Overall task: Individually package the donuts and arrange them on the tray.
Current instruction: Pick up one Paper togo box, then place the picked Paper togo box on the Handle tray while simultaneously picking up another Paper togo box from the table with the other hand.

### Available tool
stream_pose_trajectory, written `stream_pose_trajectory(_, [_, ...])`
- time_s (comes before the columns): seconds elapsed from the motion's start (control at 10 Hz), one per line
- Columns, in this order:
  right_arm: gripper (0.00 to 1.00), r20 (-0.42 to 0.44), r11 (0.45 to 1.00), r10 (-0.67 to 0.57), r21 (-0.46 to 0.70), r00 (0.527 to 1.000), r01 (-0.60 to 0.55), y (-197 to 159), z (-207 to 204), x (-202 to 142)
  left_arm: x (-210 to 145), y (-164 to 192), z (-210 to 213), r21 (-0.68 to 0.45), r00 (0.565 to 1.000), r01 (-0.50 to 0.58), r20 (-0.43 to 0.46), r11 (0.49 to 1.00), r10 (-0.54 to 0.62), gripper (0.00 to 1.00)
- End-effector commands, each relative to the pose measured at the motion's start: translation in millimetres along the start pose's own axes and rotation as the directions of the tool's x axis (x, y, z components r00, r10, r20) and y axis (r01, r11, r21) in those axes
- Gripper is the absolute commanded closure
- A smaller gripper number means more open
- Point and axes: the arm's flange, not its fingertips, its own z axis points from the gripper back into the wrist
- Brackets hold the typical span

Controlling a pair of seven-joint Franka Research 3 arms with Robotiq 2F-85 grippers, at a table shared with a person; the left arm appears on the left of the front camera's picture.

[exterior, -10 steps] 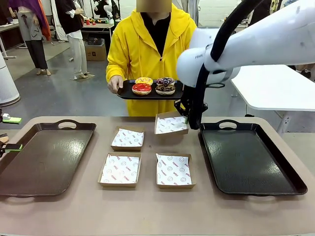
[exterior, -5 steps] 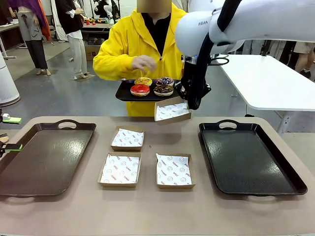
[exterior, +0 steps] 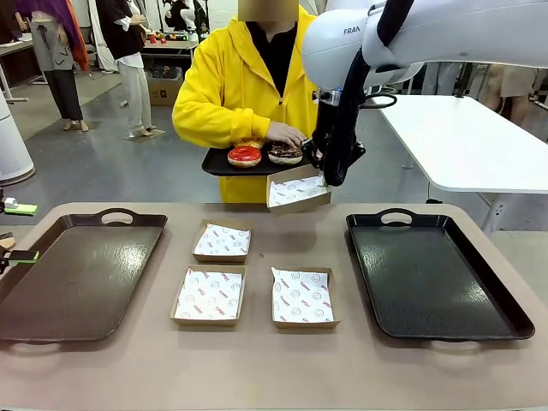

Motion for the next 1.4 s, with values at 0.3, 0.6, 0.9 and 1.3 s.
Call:
stream_pose_trajectory(0.3, [1.0,0.006,1.0,-0.004,0.002,1.0,0.004,-1.9,-1.3,-0.2,0.0,-1.1,1.6,-0.012,1.0,0.005,0.006,1.0,-0.005,0.0])
stream_pose_trajectory(0.6, [1.0,0.006,1.0,-0.004,0.002,1.0,0.004,-1.9,-1.3,-0.2,0.0,-1.1,1.6,-0.012,1.0,0.005,0.006,1.0,-0.005,0.0])
stream_pose_trajectory(0.9, [1.0,0.006,1.0,-0.004,0.002,1.0,0.004,-1.9,-1.3,-0.2,0.0,-1.1,1.6,-0.012,1.0,0.005,0.006,1.0,-0.005,0.0])
stream_pose_trajectory(1.3, [1.0,0.006,1.0,-0.004,0.002,1.0,0.004,-1.9,-1.3,-0.2,0.0,-1.1,1.6,-0.012,1.0,0.005,0.006,1.0,-0.005,0.0])
